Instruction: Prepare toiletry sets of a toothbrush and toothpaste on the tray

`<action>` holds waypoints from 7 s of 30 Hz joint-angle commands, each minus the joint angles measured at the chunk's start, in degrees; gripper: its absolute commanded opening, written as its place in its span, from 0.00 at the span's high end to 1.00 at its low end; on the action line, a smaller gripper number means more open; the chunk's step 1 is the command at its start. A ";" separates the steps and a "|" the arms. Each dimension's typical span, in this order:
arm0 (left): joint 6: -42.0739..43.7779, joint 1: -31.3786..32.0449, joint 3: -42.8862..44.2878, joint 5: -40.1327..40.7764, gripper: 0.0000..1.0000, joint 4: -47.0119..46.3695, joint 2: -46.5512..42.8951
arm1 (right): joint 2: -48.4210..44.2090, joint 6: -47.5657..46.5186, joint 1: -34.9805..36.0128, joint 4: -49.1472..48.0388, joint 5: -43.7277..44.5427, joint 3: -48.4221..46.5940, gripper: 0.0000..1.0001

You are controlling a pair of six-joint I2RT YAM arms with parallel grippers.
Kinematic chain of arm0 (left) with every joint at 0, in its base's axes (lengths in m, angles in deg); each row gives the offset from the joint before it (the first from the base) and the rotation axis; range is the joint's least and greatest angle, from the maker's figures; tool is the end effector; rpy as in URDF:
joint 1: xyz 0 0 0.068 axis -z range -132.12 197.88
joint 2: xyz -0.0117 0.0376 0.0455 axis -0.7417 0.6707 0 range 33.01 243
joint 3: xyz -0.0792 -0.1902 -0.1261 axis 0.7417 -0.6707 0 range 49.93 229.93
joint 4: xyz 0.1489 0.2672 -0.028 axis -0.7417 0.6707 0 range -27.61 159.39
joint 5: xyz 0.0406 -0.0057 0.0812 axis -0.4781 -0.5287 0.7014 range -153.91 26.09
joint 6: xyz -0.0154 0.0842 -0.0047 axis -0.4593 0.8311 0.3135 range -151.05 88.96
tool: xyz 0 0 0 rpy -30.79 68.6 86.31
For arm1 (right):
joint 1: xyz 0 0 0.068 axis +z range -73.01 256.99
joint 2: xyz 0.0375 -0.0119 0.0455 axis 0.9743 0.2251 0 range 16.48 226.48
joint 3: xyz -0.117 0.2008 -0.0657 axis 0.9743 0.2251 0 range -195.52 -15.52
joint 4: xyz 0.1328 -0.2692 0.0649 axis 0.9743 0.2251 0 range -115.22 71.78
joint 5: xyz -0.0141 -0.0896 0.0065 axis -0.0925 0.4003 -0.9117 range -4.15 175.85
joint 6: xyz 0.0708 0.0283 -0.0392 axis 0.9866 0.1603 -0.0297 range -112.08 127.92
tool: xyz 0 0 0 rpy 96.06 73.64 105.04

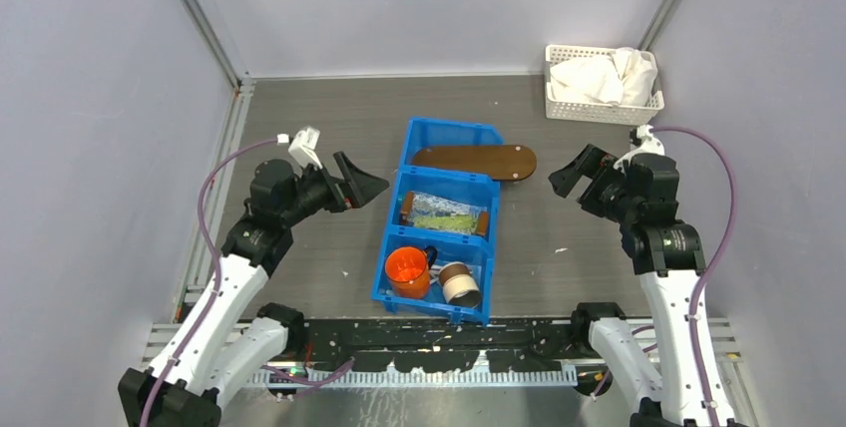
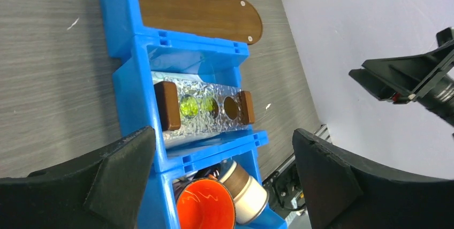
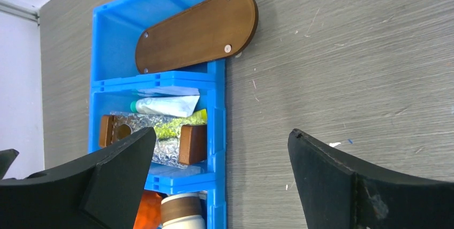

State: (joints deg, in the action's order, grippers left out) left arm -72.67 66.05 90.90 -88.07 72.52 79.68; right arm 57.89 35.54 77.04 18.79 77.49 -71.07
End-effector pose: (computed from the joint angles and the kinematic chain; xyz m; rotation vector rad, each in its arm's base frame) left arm 0.2721 -0.1219 0.2736 -0.0874 1.9717 -1.0954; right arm 0.2451 0.0111 0.3223 0.4169 2.0756 0.4428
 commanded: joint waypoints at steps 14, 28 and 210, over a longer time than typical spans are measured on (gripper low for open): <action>6.07 -3.76 4.01 0.77 0.00 16.56 3.81 | 6.42 0.64 -0.05 -10.95 -7.91 5.13 0.00; -4.37 3.38 -5.14 7.64 0.32 13.45 -2.10 | 44.98 -9.73 27.02 1.61 11.57 -23.30 0.31; 7.52 1.43 11.79 19.15 0.04 17.08 21.66 | 31.71 17.85 14.81 -34.73 -41.81 25.45 0.99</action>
State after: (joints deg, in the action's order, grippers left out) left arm -66.31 67.52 100.65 -68.53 89.35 103.02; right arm 81.80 58.86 91.62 -14.35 32.86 -42.83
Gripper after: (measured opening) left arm 0.963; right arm 0.192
